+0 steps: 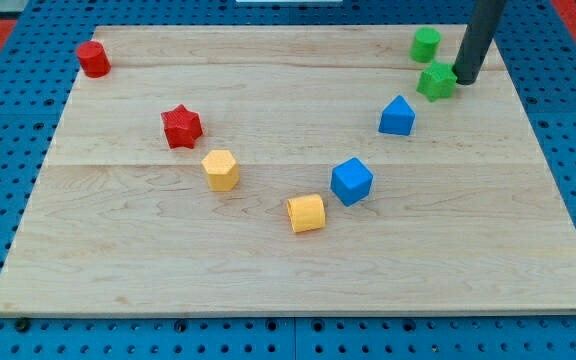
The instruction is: Move the blue triangle to the center
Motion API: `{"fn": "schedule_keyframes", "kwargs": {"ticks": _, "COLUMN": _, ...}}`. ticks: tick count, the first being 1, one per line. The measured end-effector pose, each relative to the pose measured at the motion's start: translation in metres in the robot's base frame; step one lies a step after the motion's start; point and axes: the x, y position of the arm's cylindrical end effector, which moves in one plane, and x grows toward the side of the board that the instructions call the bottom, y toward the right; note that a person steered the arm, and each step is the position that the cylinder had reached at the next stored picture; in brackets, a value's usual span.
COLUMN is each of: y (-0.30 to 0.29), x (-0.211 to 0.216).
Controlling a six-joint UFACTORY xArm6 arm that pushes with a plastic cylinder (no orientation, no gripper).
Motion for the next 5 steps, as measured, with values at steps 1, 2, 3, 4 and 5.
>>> {"fn": "schedule_keyframes", "kwargs": {"ticks": 1, "y": 0.002, "x": 0.024}}
{"fn": "schedule_keyframes", "kwargs": {"ticks": 2, "y": -0.006, "x": 0.073}}
{"fn": "schedule_keyframes", "kwargs": {"ticks": 3, "y": -0.045, "x": 0.077}}
{"fn": "schedule_keyframes", "kwargs": {"ticks": 4, "y": -0.067, "x": 0.07}}
{"fn": "schedule_keyframes", "kwargs": {"ticks": 5, "y": -0.086, "x": 0.07}}
